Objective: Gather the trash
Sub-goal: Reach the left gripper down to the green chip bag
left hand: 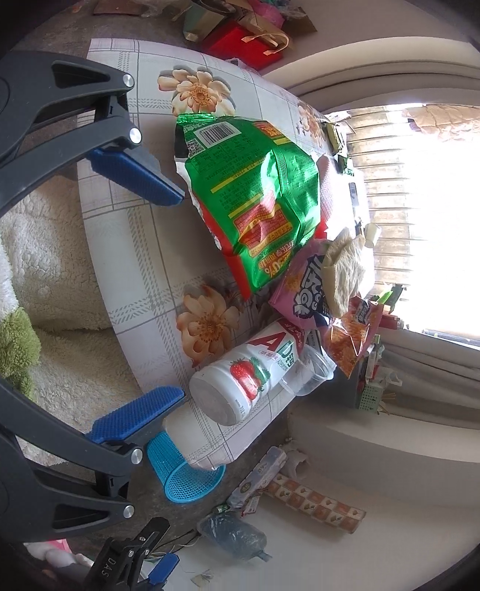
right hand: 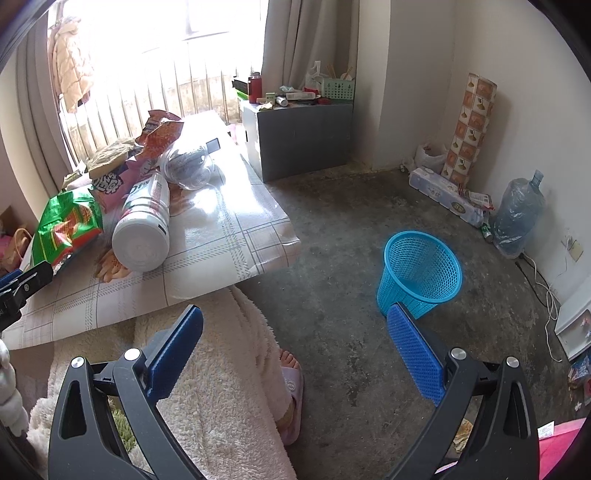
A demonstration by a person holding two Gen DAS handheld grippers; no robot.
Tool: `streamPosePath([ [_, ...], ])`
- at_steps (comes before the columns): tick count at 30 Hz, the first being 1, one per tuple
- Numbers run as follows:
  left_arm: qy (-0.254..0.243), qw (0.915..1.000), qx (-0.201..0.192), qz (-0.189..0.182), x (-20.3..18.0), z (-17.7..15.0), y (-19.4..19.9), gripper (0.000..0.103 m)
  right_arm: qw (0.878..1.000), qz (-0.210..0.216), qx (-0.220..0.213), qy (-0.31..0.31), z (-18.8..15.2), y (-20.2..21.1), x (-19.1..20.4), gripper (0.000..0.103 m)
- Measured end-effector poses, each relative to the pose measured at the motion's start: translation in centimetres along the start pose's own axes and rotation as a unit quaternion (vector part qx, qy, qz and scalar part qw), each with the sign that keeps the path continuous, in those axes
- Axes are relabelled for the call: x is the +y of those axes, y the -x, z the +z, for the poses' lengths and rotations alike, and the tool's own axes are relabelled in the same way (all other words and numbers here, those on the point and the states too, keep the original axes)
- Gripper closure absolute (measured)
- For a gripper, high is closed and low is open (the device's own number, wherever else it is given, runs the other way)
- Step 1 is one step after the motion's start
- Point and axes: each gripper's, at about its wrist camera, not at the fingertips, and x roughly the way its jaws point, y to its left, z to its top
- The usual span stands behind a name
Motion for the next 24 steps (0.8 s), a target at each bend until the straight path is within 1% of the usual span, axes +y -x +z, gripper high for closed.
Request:
streamPosePath([
  [2, -0.004, 0.9995, -0.031, -0.007, 0.9, 0.2, 0.4, 0.009, 1.000, 0.005, -0.008, 0.003, 0.6, -0.3, 0.6, 0.006],
  [6, -0.004, 0.9966, -0.080, -0.020, 2.8, 0.8, 0.8, 0.009, 1.000, 0.023, -0.018, 0.002, 2.1, -0.9, 1.8, 0.006],
  [7, -0.011, 0.9957, -0.091, -0.017, 3.2, 0.9, 0.9, 0.009, 0.999, 0.028, -0.019, 0.001, 2.5, -1.1, 2.0, 0.006],
  [9, -0.036, 0.9931, -0.111, 0.001, 3.6, 1.3, 1.1, 0.009, 0.999, 0.038, -0.022, 0.000, 3.2, -1.3, 2.5, 0.006],
  [10, -0.051, 0.9916, -0.119, 0.009, 3.8, 1.4, 1.1, 0.013, 0.999, 0.043, -0.023, -0.001, 3.5, -1.4, 2.8, 0.006],
  [12, -0.078, 0.9896, -0.120, 0.017, 4.4, 1.6, 0.7, 0.018, 0.998, 0.061, -0.026, -0.003, 4.0, -1.6, 3.4, 0.006],
  [14, -0.107, 0.9880, -0.109, 0.022, 4.9, 1.5, 0.1, 0.029, 0.996, 0.081, -0.032, -0.001, 4.4, -1.6, 4.2, 0.006],
  [16, -0.142, 0.9848, -0.095, 0.031, 5.3, 0.8, -0.7, 0.030, 0.995, 0.096, -0.039, 0.007, 4.5, -1.4, 5.1, 0.006],
  [17, -0.167, 0.9810, -0.089, 0.041, 5.3, 0.3, -1.0, 0.030, 0.994, 0.100, -0.042, 0.012, 4.6, -1.4, 5.6, 0.006],
  [18, -0.197, 0.9750, -0.087, 0.054, 5.1, -0.3, -1.4, 0.030, 0.994, 0.103, -0.043, 0.018, 4.7, -1.5, 6.0, 0.006],
  [19, -0.231, 0.9666, -0.086, 0.069, 4.8, -1.0, -1.7, 0.030, 0.993, 0.106, -0.042, 0.022, 4.9, -1.6, 6.4, 0.006],
  [20, -0.267, 0.9552, -0.089, 0.090, 4.4, -1.8, -1.9, 0.030, 0.993, 0.108, -0.041, 0.026, 4.9, -1.7, 6.8, 0.006],
  [21, -0.304, 0.9412, -0.094, 0.114, 3.9, -2.5, -2.2, 0.030, 0.993, 0.110, -0.039, 0.028, 5.0, -1.9, 7.1, 0.006],
  [22, -0.340, 0.9250, -0.097, 0.140, 3.4, -3.3, -2.8, 0.030, 0.992, 0.114, -0.037, 0.029, 5.0, -2.1, 7.4, 0.006],
  [24, -0.395, 0.8945, -0.098, 0.185, 2.7, -4.4, -4.2, 0.030, 0.992, 0.120, -0.031, 0.029, 5.1, -2.5, 7.9, 0.006],
])
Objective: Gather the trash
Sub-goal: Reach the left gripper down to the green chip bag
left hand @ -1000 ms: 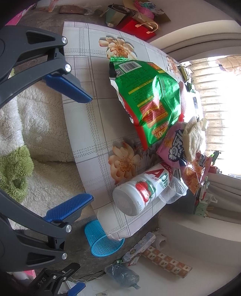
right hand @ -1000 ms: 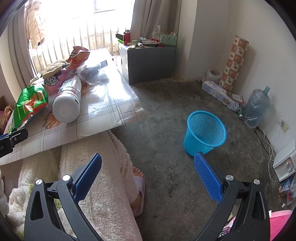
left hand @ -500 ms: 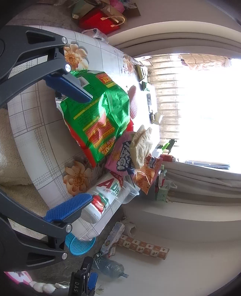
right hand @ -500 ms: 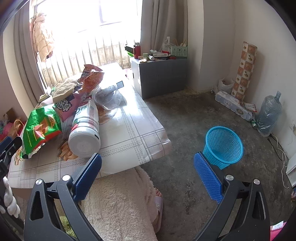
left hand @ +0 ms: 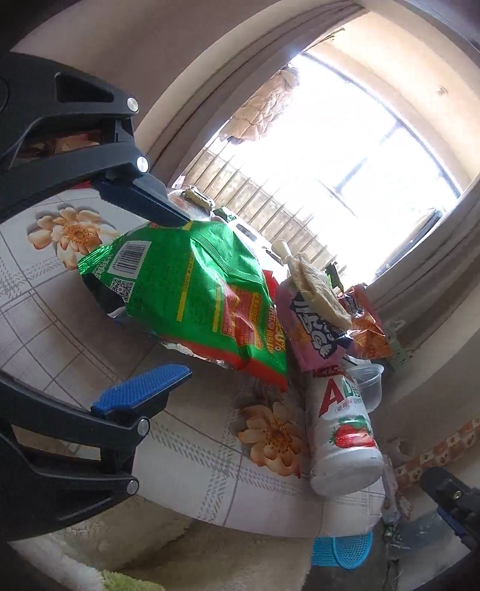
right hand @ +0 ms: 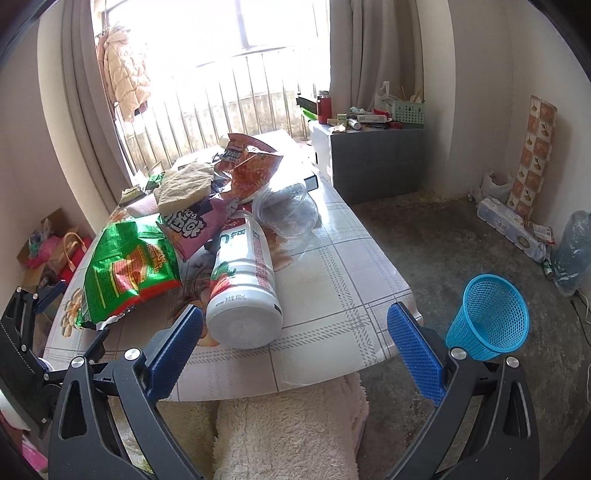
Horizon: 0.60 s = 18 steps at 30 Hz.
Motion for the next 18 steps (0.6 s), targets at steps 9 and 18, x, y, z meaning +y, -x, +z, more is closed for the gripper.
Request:
streamPosePath([
  [9, -0.052, 0.9968, 0.023, 0.057, -1.1, 1.2, -4.2, 0.036, 1.000, 0.008, 0.002, 0.006, 0.1, -0.1, 0.9, 0.006],
  [18, -0.060, 0.9973, 0.023, 0.035, -1.4, 1.5, -4.9, 0.087, 1.000, 0.012, -0.007, 0.010, 1.2, -0.4, 0.5, 0.006],
])
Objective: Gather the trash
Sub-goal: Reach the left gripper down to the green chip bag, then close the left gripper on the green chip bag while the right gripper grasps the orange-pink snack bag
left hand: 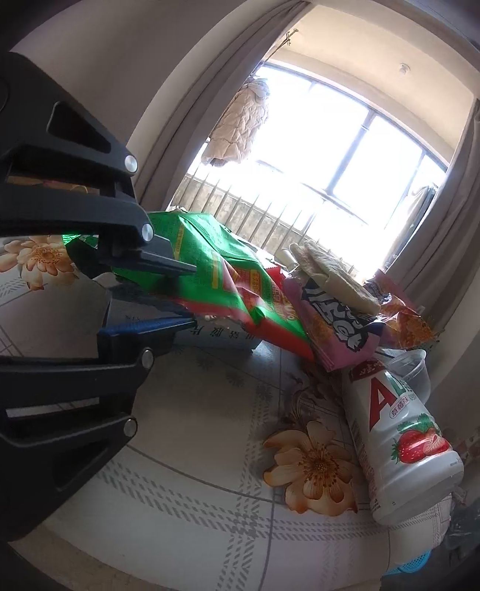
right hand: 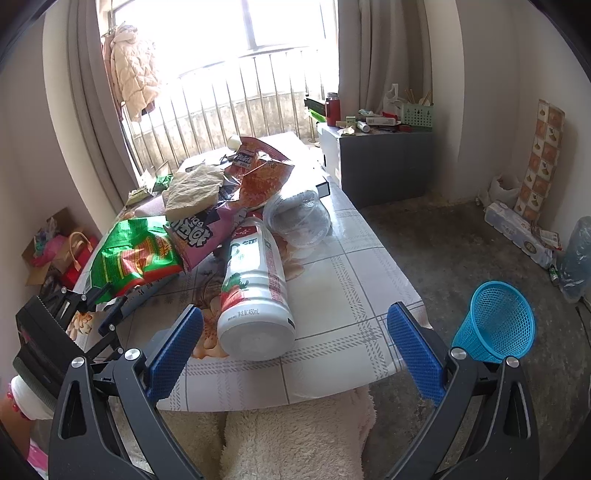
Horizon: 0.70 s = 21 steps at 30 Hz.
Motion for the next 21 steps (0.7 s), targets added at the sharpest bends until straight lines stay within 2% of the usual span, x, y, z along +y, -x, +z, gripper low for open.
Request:
streamPosePath([
  [2, 0.010, 0.9999, -0.004, 0.002, 0.3, -0.1, 0.4, 0.099, 1.000, 0.010, -0.009, 0.000, 0.9, 0.0, -0.1, 0.006],
  [4, 0.017, 0.9997, -0.013, 0.010, 1.2, 0.2, 0.8, 0.103, 1.000, 0.025, -0.018, -0.005, 2.1, -0.3, -0.4, 0.006],
  [11, 0.081, 0.9952, -0.045, 0.030, 5.1, 0.3, 2.4, 0.103, 0.989, 0.121, -0.009, -0.080, 7.9, -4.6, -2.5, 0.006],
  [15, 0.087, 0.9931, -0.069, 0.039, 6.3, 0.3, 3.2, 0.103, 0.984, 0.147, 0.020, -0.103, 10.4, -9.0, -2.7, 0.006],
  [17, 0.079, 0.9940, -0.071, 0.026, 6.1, -0.1, 3.2, 0.102, 0.983, 0.146, 0.038, -0.107, 11.3, -10.9, -2.6, 0.006],
  [18, 0.076, 0.9949, -0.067, 0.008, 5.9, -0.5, 3.4, 0.097, 0.983, 0.147, 0.044, -0.106, 11.7, -11.6, -2.4, 0.006],
  [20, 0.072, 0.9952, -0.065, -0.009, 5.3, -0.9, 3.2, 0.060, 0.984, 0.138, 0.051, -0.102, 12.5, -12.6, -2.0, 0.006],
  [21, 0.067, 0.9953, -0.068, -0.012, 5.1, -1.2, 3.4, 0.055, 0.984, 0.138, 0.056, -0.097, 12.8, -13.0, -1.8, 0.006],
])
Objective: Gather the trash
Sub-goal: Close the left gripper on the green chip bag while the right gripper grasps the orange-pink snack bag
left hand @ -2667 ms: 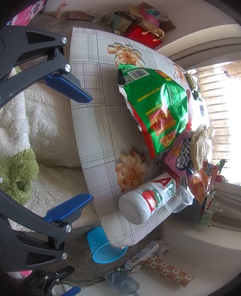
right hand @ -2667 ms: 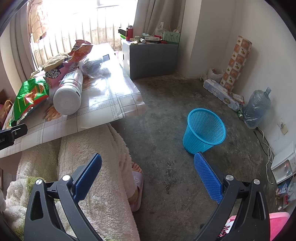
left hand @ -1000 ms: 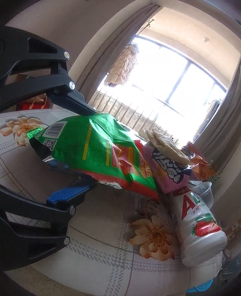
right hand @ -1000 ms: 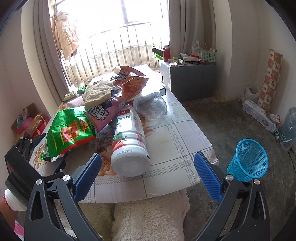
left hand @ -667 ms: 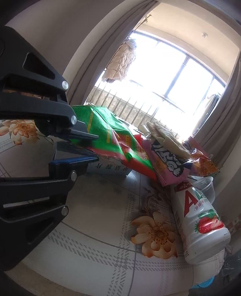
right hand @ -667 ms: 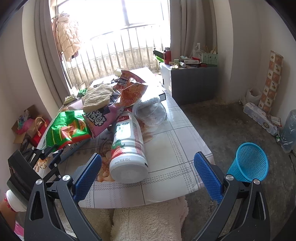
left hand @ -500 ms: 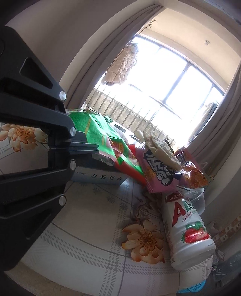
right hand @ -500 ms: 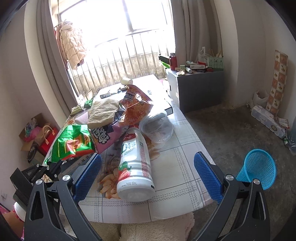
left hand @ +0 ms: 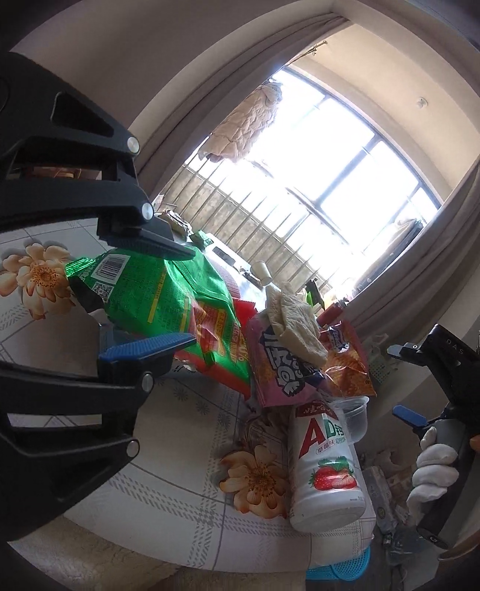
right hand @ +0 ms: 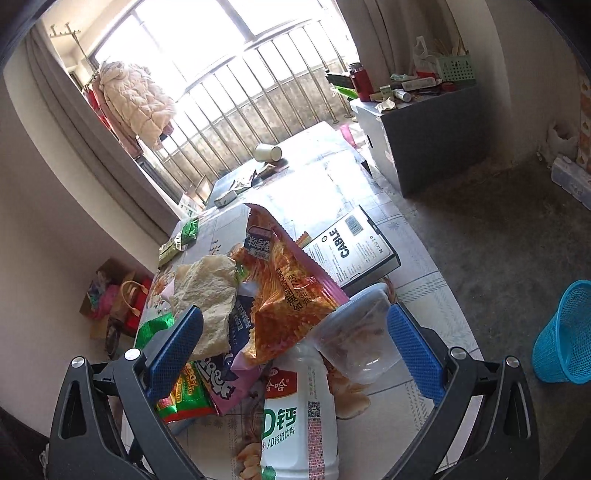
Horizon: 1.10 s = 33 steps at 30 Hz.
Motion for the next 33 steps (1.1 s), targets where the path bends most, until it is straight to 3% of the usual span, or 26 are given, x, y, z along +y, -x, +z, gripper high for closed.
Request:
streamPosePath([
  [4, -0.010, 0.9998, 0.014, -0.008, -0.8, -0.3, -1.1, 0.045, 1.000, -0.005, 0.009, 0.003, 0.7, -0.8, 0.2, 0.006],
  [8, 0.005, 0.9988, 0.042, -0.024, -1.1, 0.3, -3.3, 0.045, 1.000, -0.005, 0.007, -0.005, 1.0, -1.4, -0.6, 0.006],
  [13, -0.031, 0.9975, 0.059, -0.023, -3.2, 1.9, -6.0, 0.045, 1.000, 0.009, 0.015, -0.026, 1.5, -2.4, -2.2, 0.006],
  [17, -0.066, 0.9957, 0.065, -0.002, -4.7, 2.7, -7.5, 0.045, 0.998, 0.038, 0.027, -0.038, 1.9, -3.3, -3.4, 0.006],
  [19, -0.061, 0.9960, 0.065, -0.002, -4.7, 3.1, -7.7, 0.051, 0.997, 0.054, 0.030, -0.044, 2.2, -3.6, -3.8, 0.006],
  [23, -0.060, 0.9950, 0.078, -0.015, -4.7, 3.6, -8.2, 0.080, 0.994, 0.082, 0.044, -0.049, 2.8, -4.6, -4.2, 0.006],
  [29, -0.083, 0.9940, 0.070, -0.009, -5.2, 3.7, -7.2, 0.087, 0.996, 0.060, 0.065, -0.008, 3.3, -6.3, -2.8, 0.007],
  [33, -0.094, 0.9939, 0.058, 0.008, -5.4, 3.9, -6.0, 0.089, 0.997, 0.032, 0.075, 0.012, 3.3, -6.8, -1.7, 0.030],
])
